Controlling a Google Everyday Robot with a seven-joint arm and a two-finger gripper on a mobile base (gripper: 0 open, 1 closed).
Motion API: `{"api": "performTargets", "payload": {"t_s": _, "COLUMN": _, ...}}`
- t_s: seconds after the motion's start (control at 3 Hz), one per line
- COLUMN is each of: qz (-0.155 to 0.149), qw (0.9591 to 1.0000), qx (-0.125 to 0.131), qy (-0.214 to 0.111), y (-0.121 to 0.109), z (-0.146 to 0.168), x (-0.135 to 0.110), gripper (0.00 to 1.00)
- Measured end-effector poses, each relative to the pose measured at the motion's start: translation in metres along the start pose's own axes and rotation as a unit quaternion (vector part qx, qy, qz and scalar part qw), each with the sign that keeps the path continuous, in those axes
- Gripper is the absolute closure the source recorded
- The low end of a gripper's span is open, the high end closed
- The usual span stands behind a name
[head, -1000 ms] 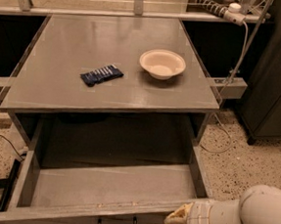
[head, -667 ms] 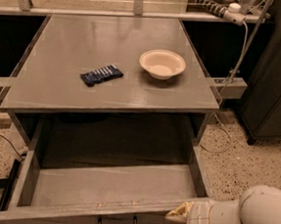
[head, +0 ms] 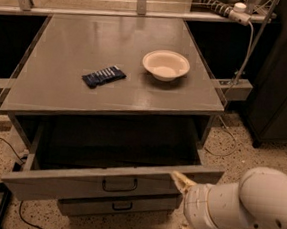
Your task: Close top drawer
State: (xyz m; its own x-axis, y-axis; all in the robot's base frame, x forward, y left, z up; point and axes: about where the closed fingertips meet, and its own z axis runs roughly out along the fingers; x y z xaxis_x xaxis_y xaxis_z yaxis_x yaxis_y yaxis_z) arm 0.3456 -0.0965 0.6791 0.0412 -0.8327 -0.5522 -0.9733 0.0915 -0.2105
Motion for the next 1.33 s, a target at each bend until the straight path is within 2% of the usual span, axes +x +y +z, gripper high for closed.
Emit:
{"api": "performTargets", "payload": {"t_s": 0.33, "qz": -0.021, "qw": 0.9997, "qx": -0.002, "qy": -0.015, "y": -0.032, "z": 0.011, "x": -0.013, "gripper": 0.19}}
{"api": "performTargets", "payload": {"t_s": 0.67, "qz": -0.031, "qw": 0.9994, "qx": 0.003, "qy": -0.019, "y": -0.068, "z": 0.019, "x": -0.017, "gripper": 0.42}}
{"api": "performTargets", "payload": {"t_s": 1.0, "qz": -0.010, "qw": 0.9996, "qx": 0.028, "qy": -0.004, "y": -0.094, "z": 0.006, "x": 0.004, "gripper": 0.65}}
{"api": "performTargets", "payload": {"t_s": 1.33, "qz": 0.008, "qw": 0.9986, "qx": 0.048, "qy": 0.019, "y": -0.141, "z": 0.004, "x": 0.031, "gripper": 0.88}}
